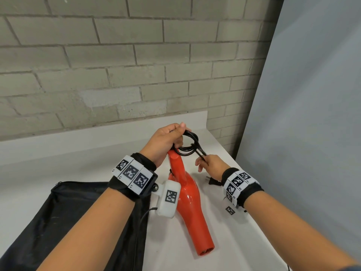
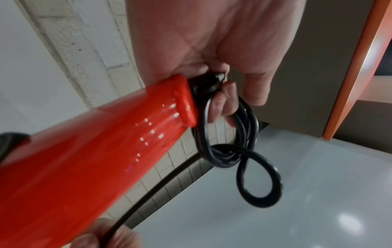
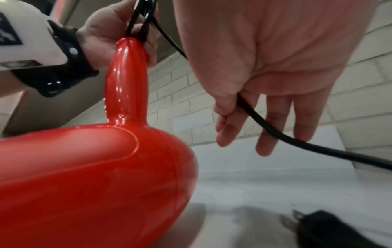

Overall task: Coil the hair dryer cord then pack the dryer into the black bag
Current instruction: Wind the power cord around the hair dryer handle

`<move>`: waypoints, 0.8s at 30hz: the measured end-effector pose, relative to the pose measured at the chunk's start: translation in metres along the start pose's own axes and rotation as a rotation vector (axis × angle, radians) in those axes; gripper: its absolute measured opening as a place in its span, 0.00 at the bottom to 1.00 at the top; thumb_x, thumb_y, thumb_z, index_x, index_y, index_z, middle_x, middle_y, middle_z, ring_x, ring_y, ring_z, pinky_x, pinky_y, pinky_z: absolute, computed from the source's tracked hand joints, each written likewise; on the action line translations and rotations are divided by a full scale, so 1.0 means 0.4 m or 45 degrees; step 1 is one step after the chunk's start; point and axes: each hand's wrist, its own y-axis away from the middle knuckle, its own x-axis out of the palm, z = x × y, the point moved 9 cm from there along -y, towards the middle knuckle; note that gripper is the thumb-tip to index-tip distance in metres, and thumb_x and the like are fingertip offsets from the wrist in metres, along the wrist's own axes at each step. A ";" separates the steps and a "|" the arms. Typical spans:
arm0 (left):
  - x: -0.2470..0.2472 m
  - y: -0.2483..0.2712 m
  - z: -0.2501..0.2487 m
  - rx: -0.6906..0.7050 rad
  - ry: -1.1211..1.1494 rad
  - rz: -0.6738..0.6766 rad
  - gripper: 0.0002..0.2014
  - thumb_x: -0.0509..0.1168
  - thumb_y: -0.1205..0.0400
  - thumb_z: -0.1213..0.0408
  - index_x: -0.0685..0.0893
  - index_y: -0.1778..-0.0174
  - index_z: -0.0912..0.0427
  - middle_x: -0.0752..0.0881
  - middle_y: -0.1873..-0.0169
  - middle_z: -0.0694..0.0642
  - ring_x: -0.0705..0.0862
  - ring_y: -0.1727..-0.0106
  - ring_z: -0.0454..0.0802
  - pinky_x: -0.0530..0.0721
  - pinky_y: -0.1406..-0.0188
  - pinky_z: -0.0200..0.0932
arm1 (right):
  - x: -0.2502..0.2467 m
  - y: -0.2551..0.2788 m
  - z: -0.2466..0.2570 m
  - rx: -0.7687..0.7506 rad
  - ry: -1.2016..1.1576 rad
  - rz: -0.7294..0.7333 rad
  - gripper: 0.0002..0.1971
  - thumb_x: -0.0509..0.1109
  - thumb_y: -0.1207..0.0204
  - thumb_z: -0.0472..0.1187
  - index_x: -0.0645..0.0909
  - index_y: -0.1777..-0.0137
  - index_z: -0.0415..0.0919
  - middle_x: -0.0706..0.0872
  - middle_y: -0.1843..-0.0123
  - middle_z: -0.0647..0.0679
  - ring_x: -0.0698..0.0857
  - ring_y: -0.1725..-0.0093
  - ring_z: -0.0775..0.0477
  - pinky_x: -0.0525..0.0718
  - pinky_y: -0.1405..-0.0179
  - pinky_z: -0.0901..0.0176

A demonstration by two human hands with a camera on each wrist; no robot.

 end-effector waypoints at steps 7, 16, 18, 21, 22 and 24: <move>-0.002 0.009 -0.001 -0.010 0.018 -0.011 0.10 0.60 0.20 0.58 0.82 0.62 0.58 0.67 0.84 0.42 0.65 0.78 0.40 0.68 0.73 0.28 | 0.066 -0.020 -0.078 0.317 0.268 0.173 0.13 0.59 0.19 0.33 0.78 0.37 0.35 0.85 0.37 0.38 0.82 0.39 0.42 0.75 0.38 0.59; -0.006 0.011 -0.011 0.018 0.003 -0.047 0.09 0.59 0.18 0.62 0.81 0.61 0.60 0.67 0.81 0.50 0.73 0.82 0.37 0.75 0.75 0.25 | -0.040 0.090 0.220 -0.563 -0.258 -0.117 0.21 0.63 0.22 0.32 0.70 0.29 0.41 0.78 0.37 0.56 0.75 0.41 0.66 0.69 0.44 0.85; -0.007 0.007 -0.008 0.010 -0.009 -0.041 0.10 0.60 0.19 0.61 0.82 0.61 0.59 0.68 0.83 0.47 0.70 0.81 0.38 0.74 0.75 0.27 | -0.047 0.091 0.235 -0.575 -0.294 -0.134 0.13 0.63 0.21 0.34 0.78 0.38 0.44 0.83 0.45 0.55 0.80 0.48 0.63 0.76 0.47 0.75; -0.005 0.006 -0.002 -0.013 -0.012 -0.016 0.09 0.61 0.20 0.60 0.82 0.62 0.59 0.67 0.84 0.43 0.65 0.79 0.40 0.70 0.75 0.28 | -0.069 0.070 0.202 -0.443 -0.349 -0.219 0.10 0.62 0.20 0.34 0.81 0.58 0.48 0.83 0.64 0.57 0.80 0.62 0.63 0.75 0.61 0.79; -0.006 0.006 -0.002 -0.022 -0.013 -0.010 0.08 0.61 0.20 0.61 0.82 0.61 0.59 0.67 0.84 0.42 0.65 0.79 0.41 0.69 0.75 0.28 | -0.074 0.061 0.185 -0.384 -0.318 -0.237 0.12 0.61 0.20 0.34 0.81 0.62 0.48 0.81 0.68 0.56 0.79 0.65 0.61 0.74 0.65 0.81; -0.007 0.009 -0.002 -0.035 -0.004 0.000 0.08 0.61 0.20 0.61 0.83 0.61 0.59 0.66 0.84 0.42 0.64 0.79 0.40 0.68 0.76 0.28 | -0.068 0.044 0.152 -0.278 -0.210 -0.215 0.18 0.61 0.19 0.36 0.75 0.71 0.52 0.77 0.73 0.55 0.74 0.71 0.59 0.72 0.71 0.81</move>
